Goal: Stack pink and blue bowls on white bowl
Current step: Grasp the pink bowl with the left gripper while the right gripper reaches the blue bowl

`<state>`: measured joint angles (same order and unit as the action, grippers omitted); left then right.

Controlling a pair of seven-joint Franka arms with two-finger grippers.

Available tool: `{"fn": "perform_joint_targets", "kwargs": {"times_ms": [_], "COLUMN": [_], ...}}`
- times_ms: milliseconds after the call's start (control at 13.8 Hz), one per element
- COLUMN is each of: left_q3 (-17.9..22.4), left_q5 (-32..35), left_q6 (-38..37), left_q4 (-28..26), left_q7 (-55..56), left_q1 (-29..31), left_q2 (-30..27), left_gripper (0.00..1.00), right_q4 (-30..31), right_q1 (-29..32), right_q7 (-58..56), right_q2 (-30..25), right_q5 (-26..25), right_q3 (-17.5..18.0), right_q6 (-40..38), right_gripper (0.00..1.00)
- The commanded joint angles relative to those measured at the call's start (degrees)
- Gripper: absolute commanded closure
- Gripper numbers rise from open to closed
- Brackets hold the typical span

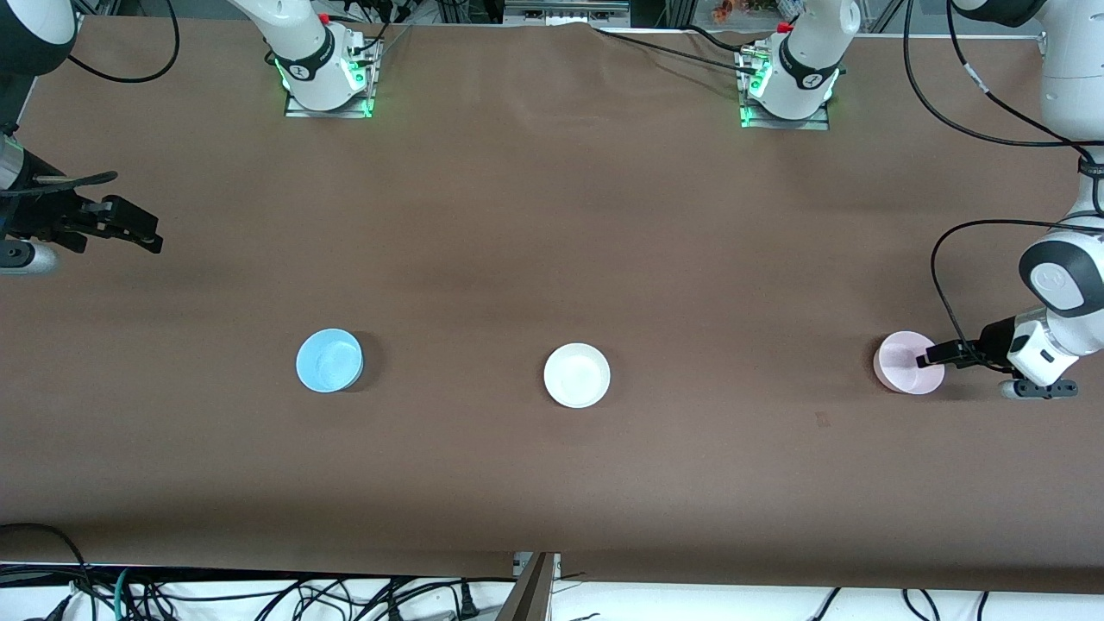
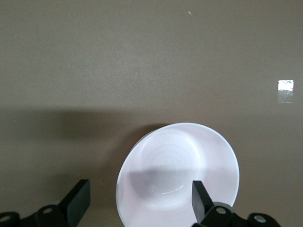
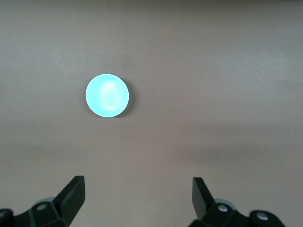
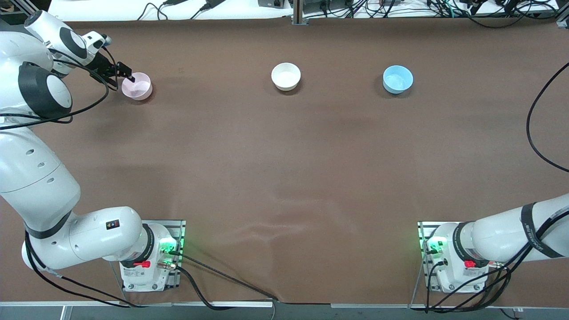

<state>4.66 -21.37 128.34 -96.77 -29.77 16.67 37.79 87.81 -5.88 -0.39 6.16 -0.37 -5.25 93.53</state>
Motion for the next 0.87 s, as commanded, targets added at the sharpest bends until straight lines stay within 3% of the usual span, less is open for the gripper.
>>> {"fn": "perform_joint_targets", "kwargs": {"times_ms": [0, 145, 289, 434, 506, 651, 795], "left_q3": [0.3, 0.4, 0.5, 1.0, 1.1, 1.1, 0.9], "left_q5": [-3.8, -4.3, -4.4, -4.6, -4.5, -4.7, -5.5], "left_q6": [0.2, 0.2, 0.1, -0.2, -0.5, -1.2, -7.0], "left_q4": [1.0, 1.0, 1.1, 1.2, 1.2, 2.3, 4.6], "left_q7": [-1.6, -1.2, -0.6, -0.6, -0.6, -0.4, 5.0], "left_q1": [0.1, 0.0, -0.1, -0.1, -0.1, -0.1, -1.3], "left_q2": [1.3, 1.4, 1.2, 1.2, 1.1, 0.9, 0.1], "left_gripper": [0.38, 0.66, 0.85, 0.91, 1.00, 1.00, 1.00], "right_q4": [0.2, 0.9, 4.8, 9.8, 11.8, 12.2, 11.9], "right_q1": [-0.9, -1.4, -2.1, -2.1, -2.1, -2.2, -2.2], "right_q7": [-0.7, -0.7, -0.8, -0.8, -0.8, -0.8, -0.9], "right_q2": [-0.2, -0.1, -0.4, -0.1, 0.3, 1.7, 1.7], "right_q5": [0.7, 0.8, 0.9, 0.9, 0.9, 0.9, 0.8], "right_q3": [0.1, 0.1, 0.2, 0.2, 0.2, 0.4, 0.4], "right_q6": [-1.6, -1.7, 0.0, 6.2, 8.8, 10.6, 12.4], "right_gripper": [0.00, 0.00, 0.00, 0.00, 0.00, 0.00, 0.00]}}
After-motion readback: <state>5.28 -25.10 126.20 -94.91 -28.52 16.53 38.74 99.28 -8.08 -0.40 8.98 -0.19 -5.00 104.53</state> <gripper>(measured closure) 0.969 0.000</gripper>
